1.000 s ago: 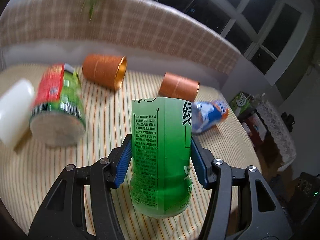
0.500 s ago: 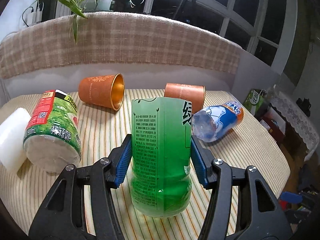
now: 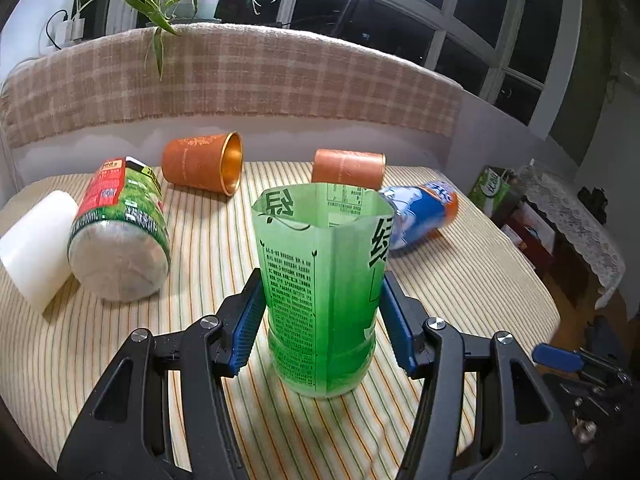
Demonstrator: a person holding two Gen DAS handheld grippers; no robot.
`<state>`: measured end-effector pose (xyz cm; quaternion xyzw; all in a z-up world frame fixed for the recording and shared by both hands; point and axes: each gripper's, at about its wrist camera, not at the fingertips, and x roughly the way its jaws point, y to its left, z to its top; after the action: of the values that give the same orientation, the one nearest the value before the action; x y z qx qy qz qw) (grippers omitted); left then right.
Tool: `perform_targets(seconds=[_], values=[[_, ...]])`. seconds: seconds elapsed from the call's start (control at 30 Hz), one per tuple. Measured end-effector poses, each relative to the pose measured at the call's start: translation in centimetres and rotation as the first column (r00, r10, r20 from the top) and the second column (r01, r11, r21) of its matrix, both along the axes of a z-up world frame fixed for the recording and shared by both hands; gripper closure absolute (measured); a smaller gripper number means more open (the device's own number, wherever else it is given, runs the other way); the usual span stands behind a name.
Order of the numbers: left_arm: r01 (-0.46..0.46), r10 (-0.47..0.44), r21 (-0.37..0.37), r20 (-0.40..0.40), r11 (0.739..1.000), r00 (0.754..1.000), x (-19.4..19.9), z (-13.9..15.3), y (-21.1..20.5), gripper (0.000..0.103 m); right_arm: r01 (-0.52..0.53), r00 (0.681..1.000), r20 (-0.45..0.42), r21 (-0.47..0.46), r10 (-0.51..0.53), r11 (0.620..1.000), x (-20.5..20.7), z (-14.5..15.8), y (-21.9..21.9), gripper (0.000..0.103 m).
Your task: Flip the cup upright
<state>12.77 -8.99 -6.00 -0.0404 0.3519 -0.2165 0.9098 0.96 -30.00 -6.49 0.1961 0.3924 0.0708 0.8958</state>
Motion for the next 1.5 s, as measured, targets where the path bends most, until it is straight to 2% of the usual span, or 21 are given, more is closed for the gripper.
perform_targets(seconds=[0.53, 0.87, 1.07, 1.3, 1.5], values=[[0.034, -0.034, -0.003, -0.01, 0.999, 0.999, -2.0, -0.4, -0.3, 0.046, -0.014, 1.0, 0.007, -0.004, 0.014, 1.0, -0.2, 0.4, 0.8, 0.03], [0.05, -0.05, 0.0, -0.023, 0.999, 0.999, -2.8, -0.5, -0.6, 0.022, -0.016, 1.0, 0.019, -0.004, 0.016, 1.0, -0.6, 0.7, 0.8, 0.03], [0.057, -0.057, 0.009, -0.047, 0.998, 0.997, -3.3, -1.0, -0.3, 0.017, -0.022, 0.999, 0.035, -0.011, 0.022, 1.0, -0.5, 1.0, 1.0, 0.03], [0.038, -0.036, 0.024, -0.067, 0.999, 0.997, -4.6, -1.4, 1.2, 0.017, -0.032, 0.997, 0.071, -0.036, 0.035, 0.999, -0.6, 1.8, 1.5, 0.03], [-0.039, 0.038, 0.054, 0.006, 0.998, 0.999, -6.6, 0.0, 3.5, 0.017, -0.036, 0.991, 0.126, -0.077, 0.046, 0.996, -0.6, 3.0, 2.4, 0.03]])
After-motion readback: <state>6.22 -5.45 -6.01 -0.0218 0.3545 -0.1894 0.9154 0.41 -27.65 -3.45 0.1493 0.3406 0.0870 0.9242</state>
